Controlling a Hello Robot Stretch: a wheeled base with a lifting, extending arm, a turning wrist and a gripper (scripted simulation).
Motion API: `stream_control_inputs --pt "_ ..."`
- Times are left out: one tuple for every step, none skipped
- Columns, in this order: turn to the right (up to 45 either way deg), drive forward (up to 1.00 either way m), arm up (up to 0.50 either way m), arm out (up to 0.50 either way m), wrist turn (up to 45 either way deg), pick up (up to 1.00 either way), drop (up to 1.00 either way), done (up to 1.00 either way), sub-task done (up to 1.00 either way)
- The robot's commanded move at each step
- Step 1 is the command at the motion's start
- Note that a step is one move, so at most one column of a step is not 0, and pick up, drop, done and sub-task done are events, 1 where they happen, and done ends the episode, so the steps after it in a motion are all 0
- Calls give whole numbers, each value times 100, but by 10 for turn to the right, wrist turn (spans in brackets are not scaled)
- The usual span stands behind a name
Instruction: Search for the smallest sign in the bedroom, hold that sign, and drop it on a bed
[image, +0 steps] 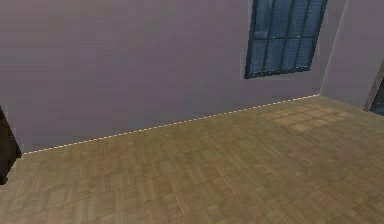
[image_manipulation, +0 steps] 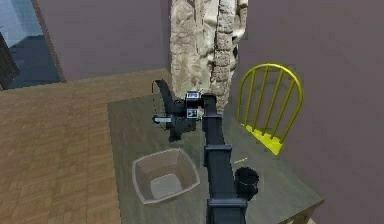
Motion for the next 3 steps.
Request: stream_control_inputs --pt "0 0 12 0 0 0 0 0 0" --pt "0 0 0 0 -450 0 0 0 0" --pt "0 0 0 0 -450 0 0 0 0"
